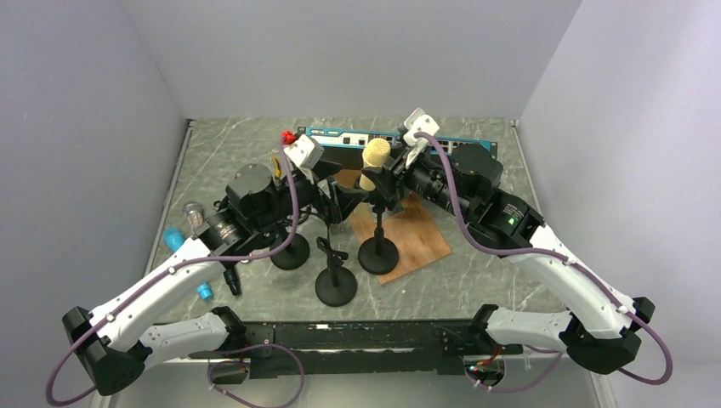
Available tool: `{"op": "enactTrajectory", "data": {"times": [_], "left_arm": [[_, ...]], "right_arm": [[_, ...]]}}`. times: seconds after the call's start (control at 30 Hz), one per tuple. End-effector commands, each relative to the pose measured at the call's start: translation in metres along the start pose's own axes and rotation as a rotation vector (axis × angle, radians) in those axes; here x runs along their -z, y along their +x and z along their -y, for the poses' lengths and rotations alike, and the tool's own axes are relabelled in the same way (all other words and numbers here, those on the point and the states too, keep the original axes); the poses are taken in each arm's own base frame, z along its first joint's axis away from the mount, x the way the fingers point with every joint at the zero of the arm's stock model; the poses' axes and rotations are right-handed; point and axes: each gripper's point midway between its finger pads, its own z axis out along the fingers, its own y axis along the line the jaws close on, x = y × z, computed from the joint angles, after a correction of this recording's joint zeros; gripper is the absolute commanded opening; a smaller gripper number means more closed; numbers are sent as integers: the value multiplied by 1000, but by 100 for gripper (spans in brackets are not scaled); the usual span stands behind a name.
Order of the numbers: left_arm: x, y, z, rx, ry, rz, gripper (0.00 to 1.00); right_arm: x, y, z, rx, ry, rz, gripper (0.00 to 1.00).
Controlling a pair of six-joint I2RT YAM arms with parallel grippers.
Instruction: Remove the microphone from the stand
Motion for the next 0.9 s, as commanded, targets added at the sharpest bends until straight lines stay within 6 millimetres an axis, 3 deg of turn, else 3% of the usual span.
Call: {"op": "enactTrajectory", "data": {"times": [0.0, 0.13, 0.27, 0.47, 0.7, 0.87], "left_arm": [[-8, -35, 29, -71, 169, 89, 98], [-16, -38, 49, -100, 296, 114, 94], [-24, -45, 51, -99, 315, 135, 91], [-42, -49, 49, -98, 313, 115, 70], [-49, -45, 47, -91, 316, 98, 49], [-51, -42, 44, -89, 308, 83, 47]], "right_arm": [[4, 3, 13, -11, 78, -24, 25], [4, 4, 12, -45, 81, -32, 30], [5, 4, 7, -75, 60, -35, 34], [9, 0, 0, -131, 33, -23, 48], [21, 0, 10, -166, 98, -7, 83], [32, 10, 18, -175, 150, -27, 100]]}}
